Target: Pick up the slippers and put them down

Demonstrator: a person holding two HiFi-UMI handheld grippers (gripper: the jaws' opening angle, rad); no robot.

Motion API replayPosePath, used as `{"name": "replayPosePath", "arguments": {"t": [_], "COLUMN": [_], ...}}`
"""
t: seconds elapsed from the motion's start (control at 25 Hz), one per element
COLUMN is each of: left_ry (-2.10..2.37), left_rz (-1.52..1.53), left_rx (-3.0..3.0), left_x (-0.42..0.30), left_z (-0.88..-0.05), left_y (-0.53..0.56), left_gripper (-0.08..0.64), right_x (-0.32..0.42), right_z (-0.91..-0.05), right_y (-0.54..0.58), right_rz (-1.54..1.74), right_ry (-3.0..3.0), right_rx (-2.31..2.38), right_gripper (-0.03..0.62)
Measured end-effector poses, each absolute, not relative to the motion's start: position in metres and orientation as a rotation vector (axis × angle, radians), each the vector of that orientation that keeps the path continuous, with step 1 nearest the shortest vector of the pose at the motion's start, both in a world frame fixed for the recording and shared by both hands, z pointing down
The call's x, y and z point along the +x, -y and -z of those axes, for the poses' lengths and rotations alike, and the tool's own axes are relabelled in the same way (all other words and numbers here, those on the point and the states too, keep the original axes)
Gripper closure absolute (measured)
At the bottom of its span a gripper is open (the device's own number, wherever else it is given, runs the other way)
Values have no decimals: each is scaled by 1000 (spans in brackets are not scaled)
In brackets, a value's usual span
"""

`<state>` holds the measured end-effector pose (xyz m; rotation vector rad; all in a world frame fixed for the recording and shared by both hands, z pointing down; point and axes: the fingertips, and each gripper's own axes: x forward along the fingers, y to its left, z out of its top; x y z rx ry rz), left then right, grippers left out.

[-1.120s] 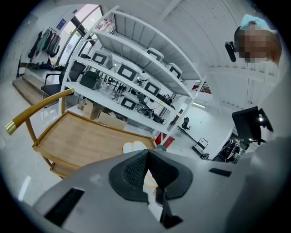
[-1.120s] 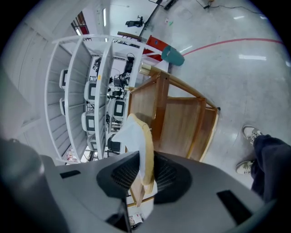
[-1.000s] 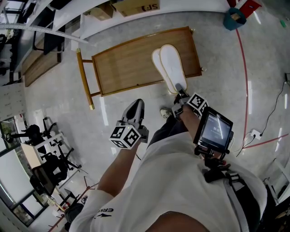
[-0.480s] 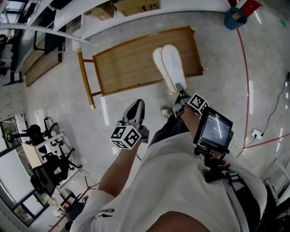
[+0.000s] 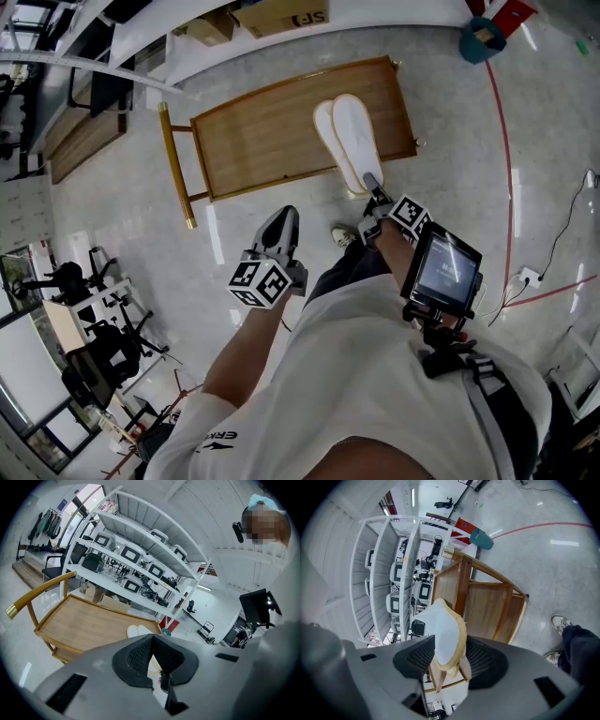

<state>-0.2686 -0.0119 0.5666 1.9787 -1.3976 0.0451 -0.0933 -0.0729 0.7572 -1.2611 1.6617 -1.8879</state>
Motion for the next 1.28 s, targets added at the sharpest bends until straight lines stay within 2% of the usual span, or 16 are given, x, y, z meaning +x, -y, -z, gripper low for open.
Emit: {"name": "replayPosePath", "arguments": {"t": [0.92,1.28], "left_ry": [1335,1337], "left_rz": [74,141], "left_rx": [2056,2078], "left_x": [-251,-256], "left_z": [-544,-529], "left_y": [23,24], "left_gripper": [557,557], "right_x": [-48,-58], "right_z": [-713,-652], "right_y": [52,54], "right_rz": [1820,1654], "right_ry": [-1797,-2069], "right_rx": [-1372,-1356], "right_gripper": [405,407]}}
